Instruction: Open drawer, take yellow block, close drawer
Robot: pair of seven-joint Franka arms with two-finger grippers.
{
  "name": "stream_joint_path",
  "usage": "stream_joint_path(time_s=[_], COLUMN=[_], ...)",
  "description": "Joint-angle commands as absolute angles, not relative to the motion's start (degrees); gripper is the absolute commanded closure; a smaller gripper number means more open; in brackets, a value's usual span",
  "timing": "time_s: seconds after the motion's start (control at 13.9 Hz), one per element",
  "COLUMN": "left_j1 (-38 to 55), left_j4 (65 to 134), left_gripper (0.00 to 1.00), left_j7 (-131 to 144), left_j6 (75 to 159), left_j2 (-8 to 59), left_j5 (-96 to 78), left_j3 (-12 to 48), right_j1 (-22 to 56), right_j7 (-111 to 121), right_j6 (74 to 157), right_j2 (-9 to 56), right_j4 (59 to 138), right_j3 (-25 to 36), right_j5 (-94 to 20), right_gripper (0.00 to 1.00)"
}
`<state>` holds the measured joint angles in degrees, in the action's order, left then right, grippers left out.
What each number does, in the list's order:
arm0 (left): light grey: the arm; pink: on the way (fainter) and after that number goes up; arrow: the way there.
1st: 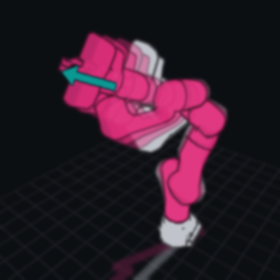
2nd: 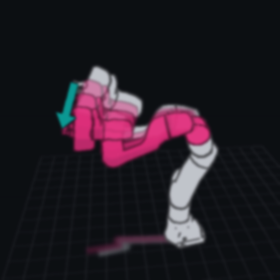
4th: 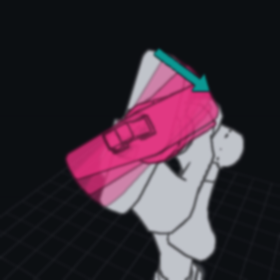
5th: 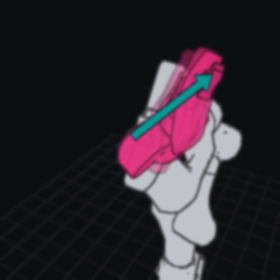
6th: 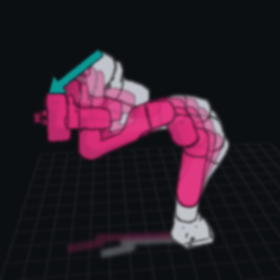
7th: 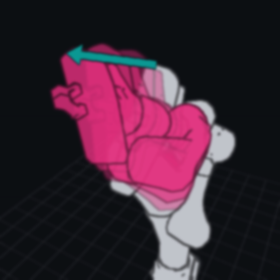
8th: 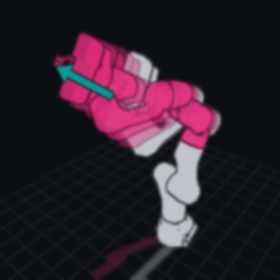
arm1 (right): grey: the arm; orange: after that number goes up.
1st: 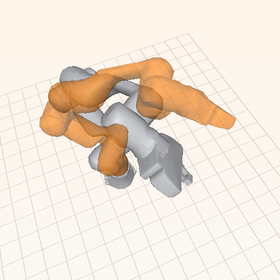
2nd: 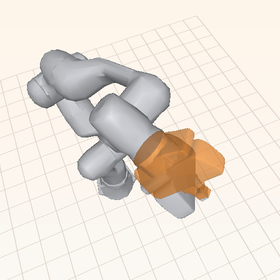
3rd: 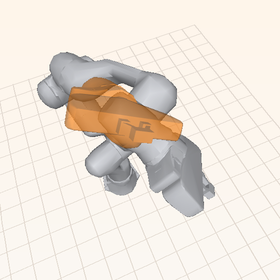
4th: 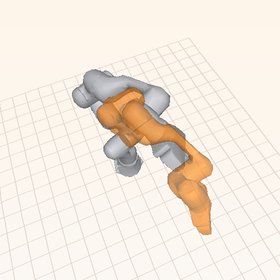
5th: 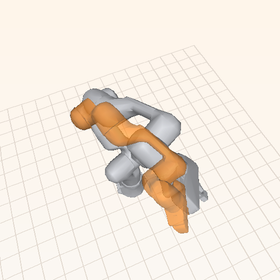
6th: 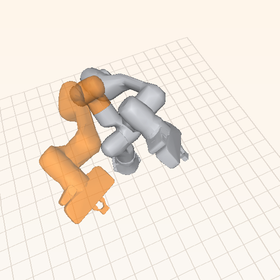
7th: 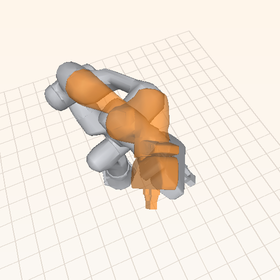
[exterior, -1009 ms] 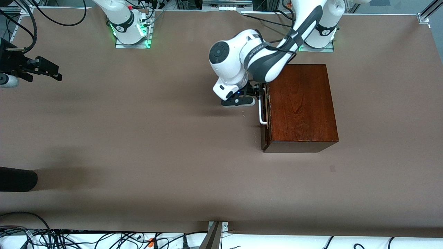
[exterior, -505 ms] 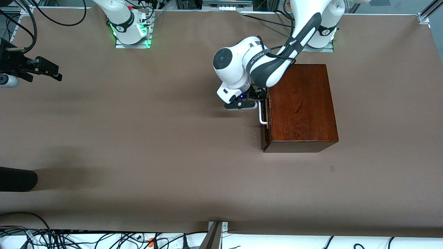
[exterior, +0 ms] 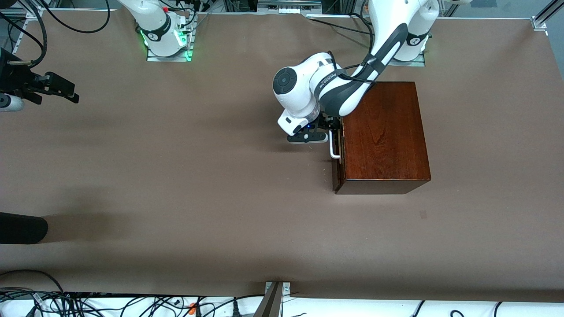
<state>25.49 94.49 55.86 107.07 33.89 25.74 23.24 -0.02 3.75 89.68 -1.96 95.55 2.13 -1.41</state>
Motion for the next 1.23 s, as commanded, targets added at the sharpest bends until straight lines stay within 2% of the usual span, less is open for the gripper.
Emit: stream_joint_path(time_s=[0.0,1.15], left_j1=[26.1,32.0], left_j4=[90.6,78.2], left_gripper=[0.0,0.0], left_j7=[56.7,61.1], left_j6=[108.7,108.7], left_j2=[36.5,43.7], left_j5=[26.8,25.8], left_j3=[23.7,23.8], right_j1=[-0.2,-0.2], right_j7=[4.5,4.5], right_j6=[88.8,88.8], right_j2=[-1.8,-1.8], right_j4=[94.7,94.7], right_j3=[2.2,2.2], right_j5=[-1.2,-1.2], right_gripper=[0.0,0.0])
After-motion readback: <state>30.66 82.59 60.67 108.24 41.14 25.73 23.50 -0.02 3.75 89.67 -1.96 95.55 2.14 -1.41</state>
